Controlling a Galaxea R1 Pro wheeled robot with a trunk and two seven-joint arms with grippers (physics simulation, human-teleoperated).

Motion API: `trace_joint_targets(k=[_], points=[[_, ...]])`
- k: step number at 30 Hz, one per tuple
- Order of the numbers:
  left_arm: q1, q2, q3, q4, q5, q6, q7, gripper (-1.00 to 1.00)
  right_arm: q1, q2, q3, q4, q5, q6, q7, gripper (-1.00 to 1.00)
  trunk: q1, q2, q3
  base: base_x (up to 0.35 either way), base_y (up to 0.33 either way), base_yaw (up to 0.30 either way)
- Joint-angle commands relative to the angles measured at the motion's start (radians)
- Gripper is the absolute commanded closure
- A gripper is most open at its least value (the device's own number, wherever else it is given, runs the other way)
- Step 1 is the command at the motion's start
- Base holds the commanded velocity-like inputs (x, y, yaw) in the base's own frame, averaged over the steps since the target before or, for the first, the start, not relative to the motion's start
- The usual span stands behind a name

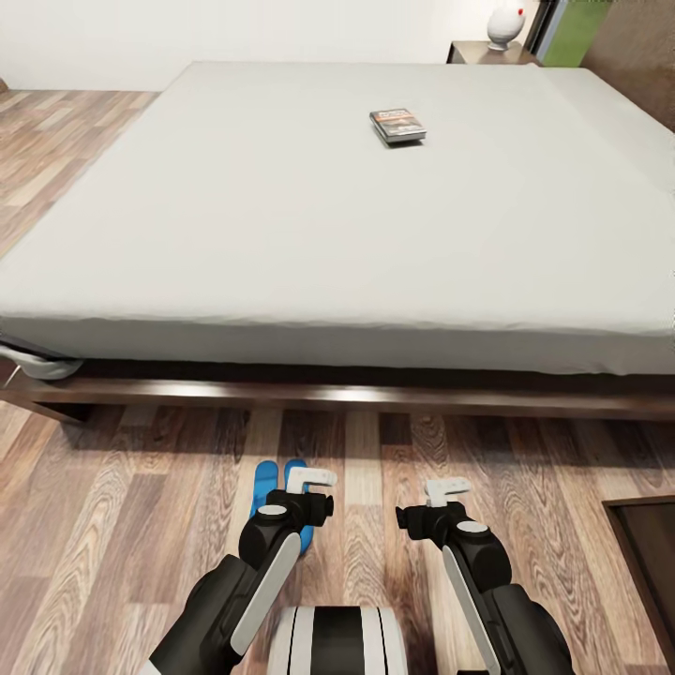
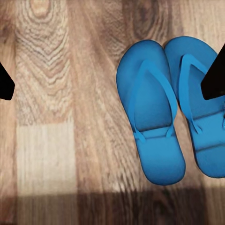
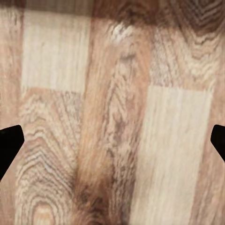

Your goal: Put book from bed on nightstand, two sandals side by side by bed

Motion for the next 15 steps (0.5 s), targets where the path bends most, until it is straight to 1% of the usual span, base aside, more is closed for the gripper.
trace_joint_targets(k=[1, 15], points=[[-0.001, 0.0, -0.001, -0.001, 0.011, 0.002, 0.01, -1.0, 0.0, 0.0, 0.001, -0.001, 0.0, 0.005, -0.005, -1.0, 0.0, 0.0, 0.001, 0.0, 0.0, 0.0], [-0.001, 0.0, -0.001, -0.004, 0.011, 0.002, 0.01, -1.0, 0.001, 0.0, 0.002, -0.002, 0.001, 0.006, -0.006, -1.0, 0.0, 0.0, 0.023, 0.0, 0.0, 0.0]])
